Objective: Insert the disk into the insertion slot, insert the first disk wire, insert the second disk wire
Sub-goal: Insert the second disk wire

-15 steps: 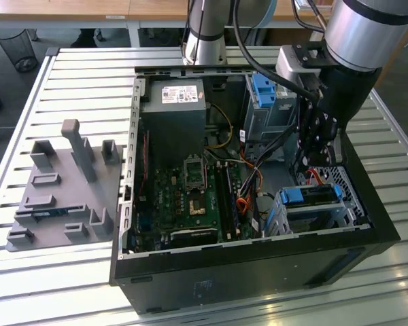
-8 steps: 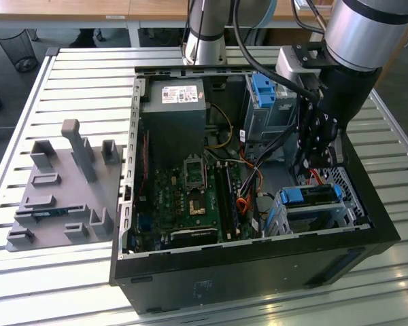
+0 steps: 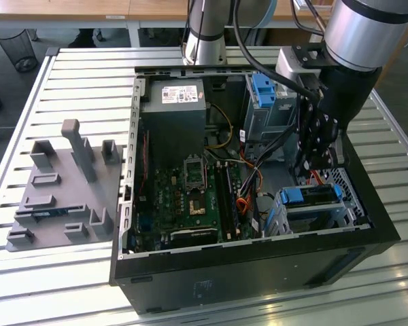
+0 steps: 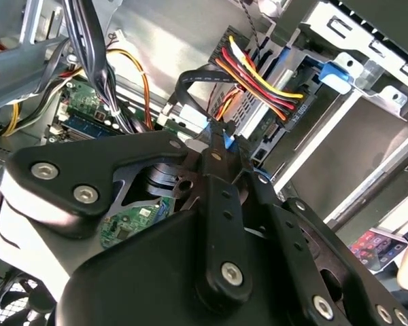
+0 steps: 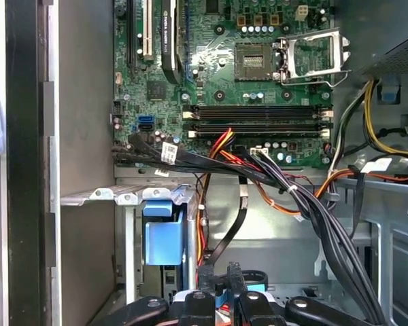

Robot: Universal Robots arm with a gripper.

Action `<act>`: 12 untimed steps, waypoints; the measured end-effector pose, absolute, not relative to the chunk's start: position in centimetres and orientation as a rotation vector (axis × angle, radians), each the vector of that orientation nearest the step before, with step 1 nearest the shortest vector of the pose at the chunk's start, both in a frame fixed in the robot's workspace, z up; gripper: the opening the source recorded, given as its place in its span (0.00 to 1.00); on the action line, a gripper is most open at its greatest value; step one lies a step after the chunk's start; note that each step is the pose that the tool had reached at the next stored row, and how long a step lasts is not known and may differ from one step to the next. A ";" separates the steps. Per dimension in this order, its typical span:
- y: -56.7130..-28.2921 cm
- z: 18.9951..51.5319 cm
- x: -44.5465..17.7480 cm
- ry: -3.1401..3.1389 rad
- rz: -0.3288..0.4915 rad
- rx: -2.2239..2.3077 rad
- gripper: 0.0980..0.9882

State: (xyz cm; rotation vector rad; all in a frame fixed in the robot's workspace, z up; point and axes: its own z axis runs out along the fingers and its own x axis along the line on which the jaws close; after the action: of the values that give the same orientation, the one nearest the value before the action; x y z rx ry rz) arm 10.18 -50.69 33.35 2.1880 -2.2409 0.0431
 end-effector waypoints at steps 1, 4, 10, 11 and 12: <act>-50.7 33.3 10.2 -2.239 0.046 2.187 0.14; -50.7 33.3 10.2 -2.235 0.055 2.183 0.05; -50.8 33.3 10.3 -2.234 0.057 2.182 0.05; -50.8 33.3 10.3 -2.234 0.057 2.182 0.05; -50.8 33.3 10.4 -2.234 0.057 2.182 0.05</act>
State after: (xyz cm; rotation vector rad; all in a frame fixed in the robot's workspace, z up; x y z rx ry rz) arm 10.38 -50.78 33.30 2.1820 -2.2343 0.0570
